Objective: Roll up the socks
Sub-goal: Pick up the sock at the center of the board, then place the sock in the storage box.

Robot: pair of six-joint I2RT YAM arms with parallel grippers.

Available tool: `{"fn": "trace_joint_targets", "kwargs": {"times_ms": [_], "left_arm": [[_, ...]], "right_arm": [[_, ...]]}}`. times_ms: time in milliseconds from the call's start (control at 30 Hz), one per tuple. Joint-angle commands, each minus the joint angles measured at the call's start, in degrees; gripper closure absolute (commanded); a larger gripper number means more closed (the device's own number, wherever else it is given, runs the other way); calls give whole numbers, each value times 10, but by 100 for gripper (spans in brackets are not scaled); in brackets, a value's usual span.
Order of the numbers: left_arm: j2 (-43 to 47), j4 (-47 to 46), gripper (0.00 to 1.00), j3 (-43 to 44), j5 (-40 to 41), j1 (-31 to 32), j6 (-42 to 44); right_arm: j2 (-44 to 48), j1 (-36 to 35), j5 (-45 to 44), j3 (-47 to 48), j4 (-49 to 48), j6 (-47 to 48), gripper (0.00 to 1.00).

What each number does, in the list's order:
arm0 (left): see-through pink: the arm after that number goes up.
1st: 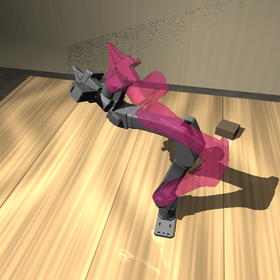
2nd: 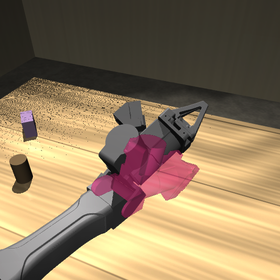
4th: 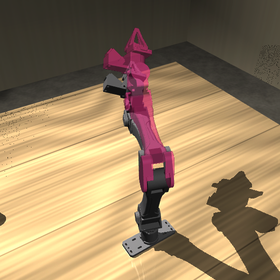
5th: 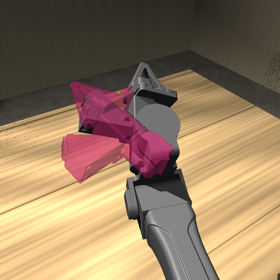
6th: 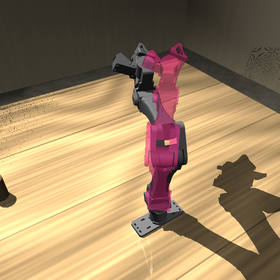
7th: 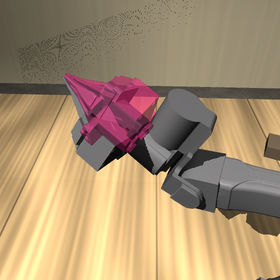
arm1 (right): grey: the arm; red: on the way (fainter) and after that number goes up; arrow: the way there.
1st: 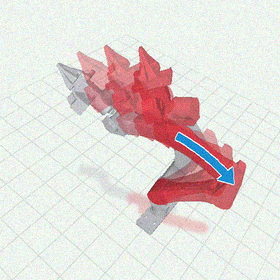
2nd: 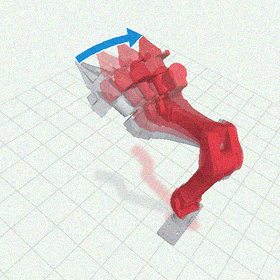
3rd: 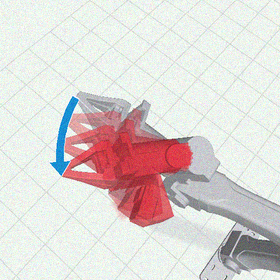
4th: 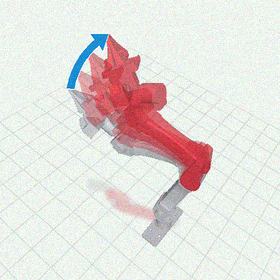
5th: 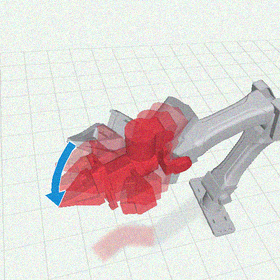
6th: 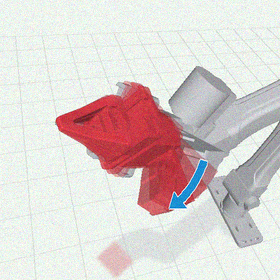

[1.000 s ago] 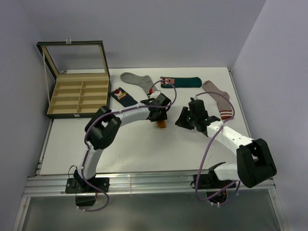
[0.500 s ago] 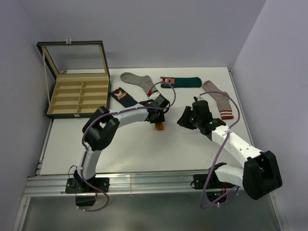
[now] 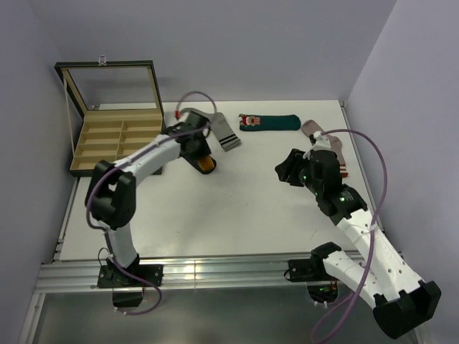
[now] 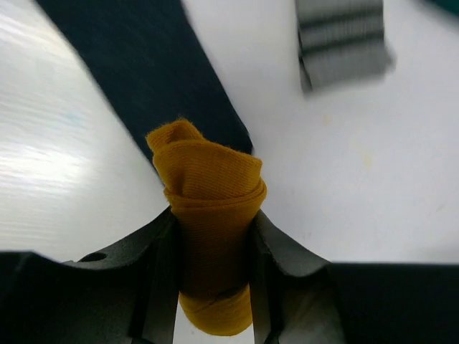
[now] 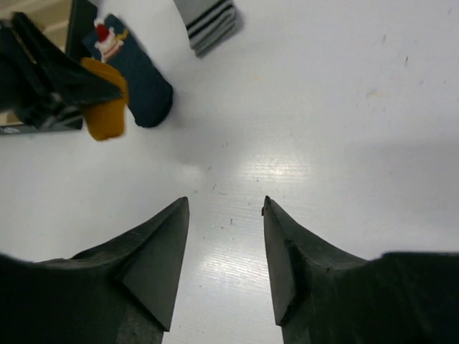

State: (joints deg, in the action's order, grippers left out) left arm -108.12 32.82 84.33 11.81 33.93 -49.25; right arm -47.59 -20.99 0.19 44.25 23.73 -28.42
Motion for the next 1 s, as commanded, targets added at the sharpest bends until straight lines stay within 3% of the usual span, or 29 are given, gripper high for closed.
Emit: {"fn": "trace_joint_targets", "kwargs": {"times_ms": [0, 200, 433, 733, 967], "left_arm": [[73, -7, 100, -10, 0, -74, -15], [98, -35, 100, -17, -40, -238, -61], [49, -83, 100, 29, -55, -400, -116], [-66, -180, 100, 81, -65, -478, -140], [-103, -184, 100, 101, -30, -500, -148]], "right_arm": [[31, 3, -29, 32, 23, 24, 44], [52, 3, -33, 40, 15, 22, 25], [40, 3, -28, 29, 2, 28, 21], [9, 3, -19, 36, -32, 50, 21], [-34, 3, -19, 52, -41, 60, 22]]}}
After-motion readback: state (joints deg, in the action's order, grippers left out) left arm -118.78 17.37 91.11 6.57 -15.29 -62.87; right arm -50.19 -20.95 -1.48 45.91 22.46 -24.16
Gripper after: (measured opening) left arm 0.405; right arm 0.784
